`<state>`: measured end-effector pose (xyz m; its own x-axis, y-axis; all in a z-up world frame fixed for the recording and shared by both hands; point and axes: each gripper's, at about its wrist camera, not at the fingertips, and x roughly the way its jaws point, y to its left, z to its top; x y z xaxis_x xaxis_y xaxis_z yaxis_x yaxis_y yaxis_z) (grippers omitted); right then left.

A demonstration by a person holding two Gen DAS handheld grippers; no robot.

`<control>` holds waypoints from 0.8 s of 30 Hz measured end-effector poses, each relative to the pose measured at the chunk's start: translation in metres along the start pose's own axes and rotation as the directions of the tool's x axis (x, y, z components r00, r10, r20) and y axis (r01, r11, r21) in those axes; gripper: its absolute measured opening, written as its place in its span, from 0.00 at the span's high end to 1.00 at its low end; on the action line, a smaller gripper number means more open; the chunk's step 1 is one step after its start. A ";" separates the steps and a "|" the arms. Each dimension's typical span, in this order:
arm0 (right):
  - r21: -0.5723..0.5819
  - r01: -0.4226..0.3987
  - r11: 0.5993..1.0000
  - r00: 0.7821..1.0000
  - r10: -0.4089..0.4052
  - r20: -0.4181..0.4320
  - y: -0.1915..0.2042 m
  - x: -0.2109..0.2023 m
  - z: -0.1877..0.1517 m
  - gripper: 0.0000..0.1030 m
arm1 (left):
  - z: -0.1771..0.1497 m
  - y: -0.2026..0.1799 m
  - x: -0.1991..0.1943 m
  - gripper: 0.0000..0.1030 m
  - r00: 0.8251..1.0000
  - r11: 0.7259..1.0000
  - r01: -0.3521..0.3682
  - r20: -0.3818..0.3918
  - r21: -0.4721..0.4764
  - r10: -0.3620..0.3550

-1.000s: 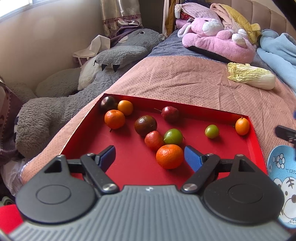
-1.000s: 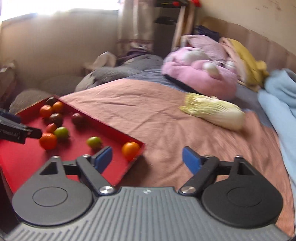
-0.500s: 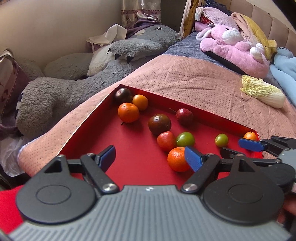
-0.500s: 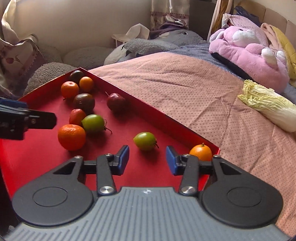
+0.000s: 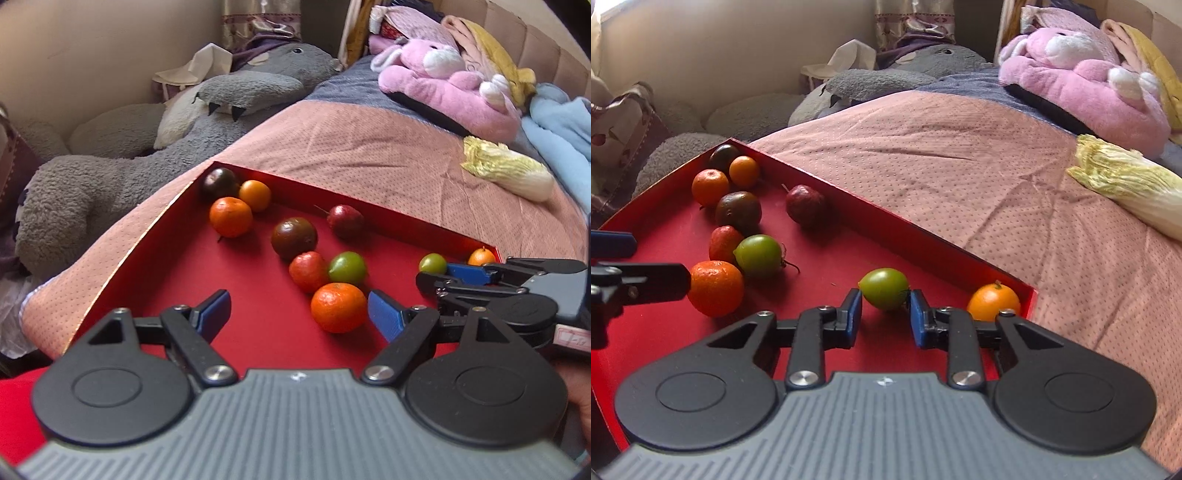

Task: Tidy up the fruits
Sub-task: 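Grasp a green tomato with the right gripper while the left gripper grasps a large tangerine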

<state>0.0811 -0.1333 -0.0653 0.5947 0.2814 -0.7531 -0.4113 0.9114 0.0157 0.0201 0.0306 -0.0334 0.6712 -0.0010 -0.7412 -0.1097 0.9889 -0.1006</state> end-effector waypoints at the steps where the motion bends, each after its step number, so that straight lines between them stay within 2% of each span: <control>1: 0.013 0.001 1.000 1.000 -0.001 0.006 -0.003 -0.005 -0.002 0.68 | -0.001 -0.002 0.002 0.19 1.000 1.000 0.001 -0.005 0.011 -0.001; 5: 0.069 -0.004 0.998 0.999 0.001 0.040 -0.012 -0.028 -0.014 0.68 | -0.003 -0.011 0.016 0.20 0.999 0.998 -0.011 -0.050 0.055 0.014; 8: 0.099 -0.009 0.995 0.998 0.003 0.060 -0.013 -0.045 -0.023 0.68 | -0.004 -0.015 0.026 0.31 0.997 0.997 -0.012 -0.080 0.072 0.017; 10: 0.108 -0.014 0.994 0.998 0.007 0.067 -0.013 -0.054 -0.029 0.68 | -0.005 -0.017 0.030 0.32 0.996 0.997 0.001 -0.089 0.074 0.005; 13: 0.105 -0.020 0.994 0.998 0.013 0.068 -0.008 -0.065 -0.036 0.68 | -0.006 -0.021 0.029 0.41 0.997 0.995 0.012 -0.072 0.104 -0.004; 15: 0.102 -0.024 0.995 0.997 0.016 0.070 -0.003 -0.071 -0.040 0.68 | -0.007 -0.024 0.029 0.53 0.997 0.992 0.034 -0.071 0.119 -0.025; 17: 0.098 -0.027 0.995 0.997 0.020 0.074 0.000 -0.078 -0.043 0.68 | -0.008 -0.025 0.028 0.59 0.997 0.990 0.049 -0.073 0.130 -0.040; 24: 0.089 -0.010 0.996 0.998 0.005 0.056 0.009 -0.089 -0.047 0.68 | -0.008 -0.028 0.026 0.61 0.998 0.990 0.039 -0.063 0.138 -0.030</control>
<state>-0.0083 -0.1641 -0.0294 0.6301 0.3020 -0.7153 -0.3543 0.9316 0.0812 0.0346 0.0017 -0.0551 0.6268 -0.0403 -0.7782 0.0188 0.9992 -0.0367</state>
